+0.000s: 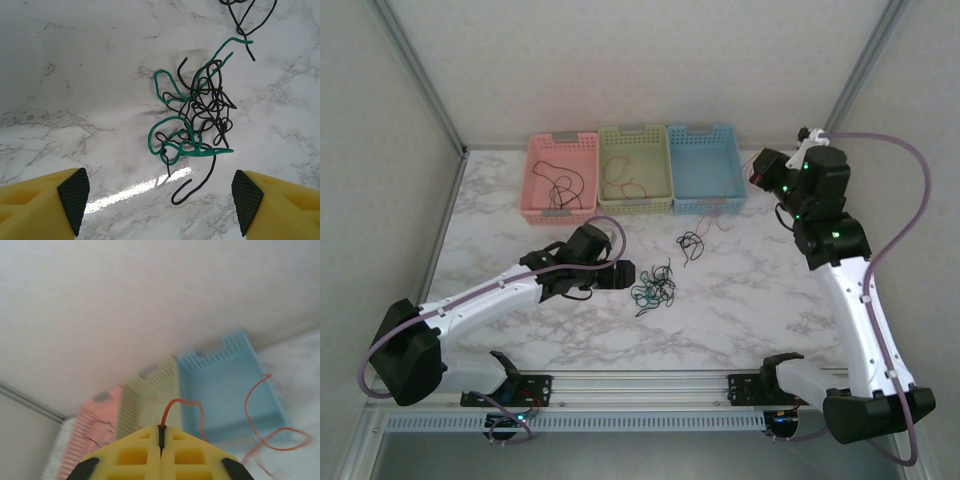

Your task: Untangle the cables

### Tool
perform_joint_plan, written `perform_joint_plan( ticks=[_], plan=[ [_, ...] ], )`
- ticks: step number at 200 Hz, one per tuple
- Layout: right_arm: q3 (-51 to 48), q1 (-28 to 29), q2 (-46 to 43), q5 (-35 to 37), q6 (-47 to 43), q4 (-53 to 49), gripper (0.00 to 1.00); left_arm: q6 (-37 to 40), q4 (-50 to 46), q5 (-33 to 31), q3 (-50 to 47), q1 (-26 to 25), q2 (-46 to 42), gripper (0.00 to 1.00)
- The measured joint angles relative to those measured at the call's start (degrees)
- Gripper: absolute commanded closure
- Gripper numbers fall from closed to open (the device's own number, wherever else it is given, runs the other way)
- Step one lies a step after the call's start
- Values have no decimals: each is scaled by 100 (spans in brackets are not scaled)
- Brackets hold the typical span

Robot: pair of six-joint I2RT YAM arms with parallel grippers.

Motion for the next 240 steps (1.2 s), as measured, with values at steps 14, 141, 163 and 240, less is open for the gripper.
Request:
perform_joint_plan(
  ticks=[14,141,163,240],
  plan=[
    [293,0,31,-170,-42,179,100,2,26,0,0,0,15,22],
    [1178,28,407,-1475,715,918,100,304,391,369,273,-188,348,20],
    [225,59,57,-1537,898,885,100,396,448,411,304,-343,444,20],
    [-2520,87,-2490,-1547,870,-737,100,509,271,271,234,-378,234,20]
  ],
)
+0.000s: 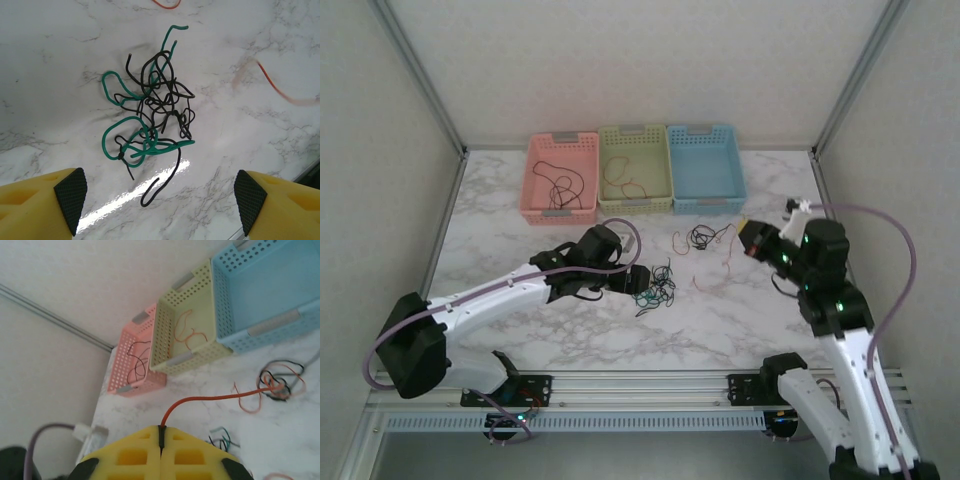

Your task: Untangle the cables

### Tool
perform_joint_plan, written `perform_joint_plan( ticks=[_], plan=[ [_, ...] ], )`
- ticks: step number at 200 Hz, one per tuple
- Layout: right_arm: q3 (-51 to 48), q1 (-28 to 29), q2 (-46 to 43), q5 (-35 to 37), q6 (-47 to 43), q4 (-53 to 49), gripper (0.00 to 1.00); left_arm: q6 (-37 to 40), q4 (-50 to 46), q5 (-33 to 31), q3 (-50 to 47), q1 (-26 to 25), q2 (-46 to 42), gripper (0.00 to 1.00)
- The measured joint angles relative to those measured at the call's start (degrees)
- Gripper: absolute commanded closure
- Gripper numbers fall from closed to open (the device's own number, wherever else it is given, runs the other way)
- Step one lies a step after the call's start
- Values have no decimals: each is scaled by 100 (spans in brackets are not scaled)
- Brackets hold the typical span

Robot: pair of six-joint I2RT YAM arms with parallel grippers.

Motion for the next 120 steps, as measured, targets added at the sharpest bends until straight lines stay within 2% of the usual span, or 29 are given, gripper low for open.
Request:
perform_joint_plan(
  ticks=[20,41,95,120],
  plan=[
    [-223,0,-745,247,-94,-662,100,61,-219,-37,232,4,90,20],
    [-433,0,-1113,483,-118,-1290,100,221,-507,-35,973,7,546,21],
    [-603,0,-1172,804,184,-2839,100,883,-1220,50,3991,22,2455,21],
    [-669,0,-1237,791,540,-3187,100,1244,-1759,188,5873,22,3738,22]
  ],
)
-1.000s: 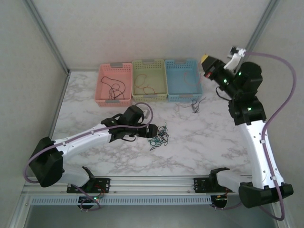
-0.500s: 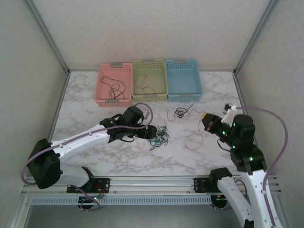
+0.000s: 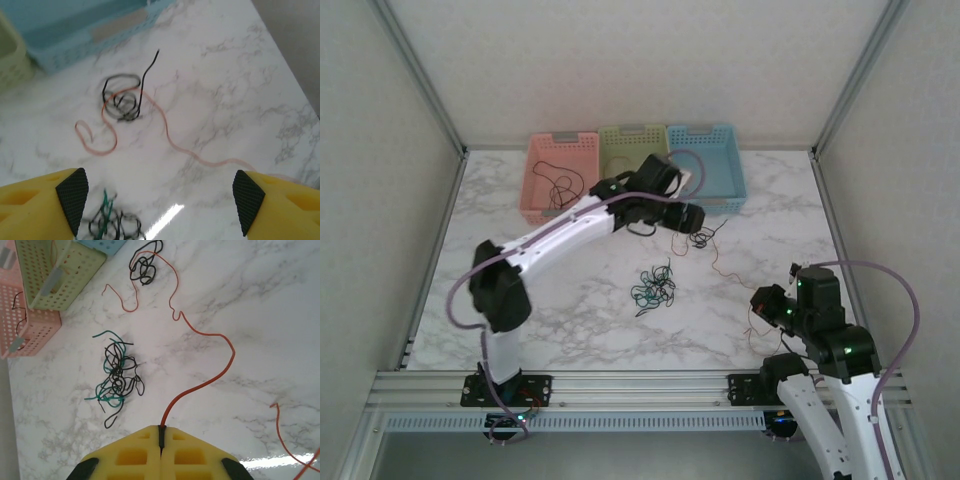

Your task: Untangle the cables

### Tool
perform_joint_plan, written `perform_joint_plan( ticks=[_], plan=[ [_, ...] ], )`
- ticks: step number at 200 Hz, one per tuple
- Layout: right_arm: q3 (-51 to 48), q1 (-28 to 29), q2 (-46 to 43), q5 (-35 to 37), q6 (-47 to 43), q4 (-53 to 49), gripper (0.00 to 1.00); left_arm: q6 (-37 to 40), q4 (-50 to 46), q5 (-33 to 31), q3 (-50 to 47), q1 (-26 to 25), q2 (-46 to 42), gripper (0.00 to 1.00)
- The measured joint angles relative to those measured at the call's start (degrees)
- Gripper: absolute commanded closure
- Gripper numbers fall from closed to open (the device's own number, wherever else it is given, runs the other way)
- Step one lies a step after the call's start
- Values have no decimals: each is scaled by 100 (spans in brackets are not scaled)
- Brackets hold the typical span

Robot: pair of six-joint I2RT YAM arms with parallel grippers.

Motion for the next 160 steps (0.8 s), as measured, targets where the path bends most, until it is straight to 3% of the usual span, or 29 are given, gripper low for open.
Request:
perform_joint_plan(
  ticks=[22,55,103,160],
  plan=[
    [-264,0,-234,-22,247,-59,100,245,-337,153,1453,-2,1095,24],
    [-588,0,-361,-96,448,-125,100,542,-717,326,2599,-28,2271,24],
    [-802,0,-345,-245,492,-68,100,614,-697,83,3056,-109,3077,26],
    [-813,0,-37,-190,382,-7,100,474,-310,-654,3519,-319,3742,25]
  ],
)
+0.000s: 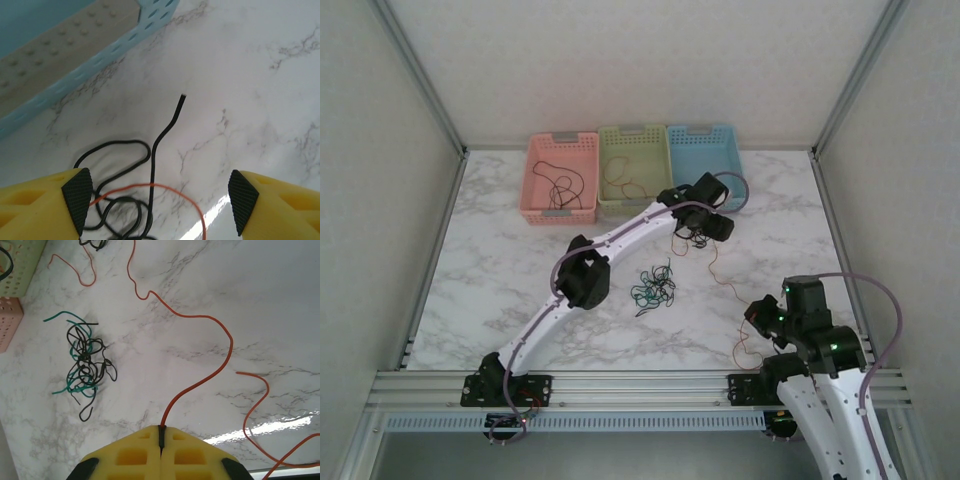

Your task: Untangle the cables

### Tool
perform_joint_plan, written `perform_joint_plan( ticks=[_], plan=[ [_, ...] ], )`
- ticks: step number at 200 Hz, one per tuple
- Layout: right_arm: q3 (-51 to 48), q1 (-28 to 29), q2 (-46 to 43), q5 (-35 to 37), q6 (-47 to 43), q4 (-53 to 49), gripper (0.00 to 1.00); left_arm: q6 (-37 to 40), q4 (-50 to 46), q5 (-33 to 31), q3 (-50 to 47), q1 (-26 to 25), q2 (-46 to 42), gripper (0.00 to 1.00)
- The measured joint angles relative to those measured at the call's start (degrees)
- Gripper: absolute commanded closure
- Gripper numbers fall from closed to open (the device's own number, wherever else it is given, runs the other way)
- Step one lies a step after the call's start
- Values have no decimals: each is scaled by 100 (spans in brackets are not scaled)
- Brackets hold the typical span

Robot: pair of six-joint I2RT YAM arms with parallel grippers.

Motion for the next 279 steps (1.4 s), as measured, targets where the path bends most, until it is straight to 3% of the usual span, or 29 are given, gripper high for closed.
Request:
perform_joint_plan(
  ticks=[73,115,153,182,246,263,279],
  plan=[
    [168,0,201,90,-212,61,100,-256,531,-584,507,-249,629,28],
    [205,0,267,129,-273,66,100,-376,645,-868,588,-245,870,40],
    [216,0,284,129,-275,70,100,-428,675,-990,658,-245,918,69],
    [216,0,289,129,-295,79,100,-437,767,-1082,750,-245,918,100],
    [216,0,289,153,-319,81,100,-330,422,-1379,761,-245,732,100],
    [216,0,289,247,-319,101,100,-310,238,-1545,468,-245,278,100],
    [216,0,291,339,-315,149,100,-291,273,-1687,-404,-225,-599,100]
  ],
)
